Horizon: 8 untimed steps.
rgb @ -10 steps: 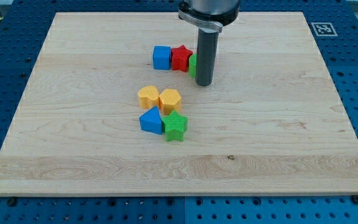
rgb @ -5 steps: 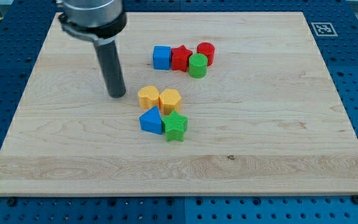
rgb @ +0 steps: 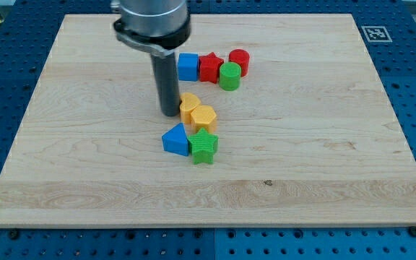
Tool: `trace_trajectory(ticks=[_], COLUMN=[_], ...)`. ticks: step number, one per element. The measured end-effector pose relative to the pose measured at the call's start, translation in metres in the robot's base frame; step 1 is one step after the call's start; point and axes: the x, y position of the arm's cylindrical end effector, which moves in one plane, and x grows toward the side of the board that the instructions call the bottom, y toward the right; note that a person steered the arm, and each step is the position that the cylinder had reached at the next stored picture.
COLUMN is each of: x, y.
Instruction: Move yellow heart below to the red star
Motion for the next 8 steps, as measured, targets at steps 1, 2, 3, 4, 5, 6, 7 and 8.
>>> trace_trajectory(ticks=[1, 2, 3, 4, 5, 6, 7, 8], x=[0.000, 0.016, 0.025, 0.025, 0.020, 0.013, 0.011, 0.007], y=[-0.007, -0.020, -0.018, -0.006, 0.006, 0.018, 0.024, 0.028])
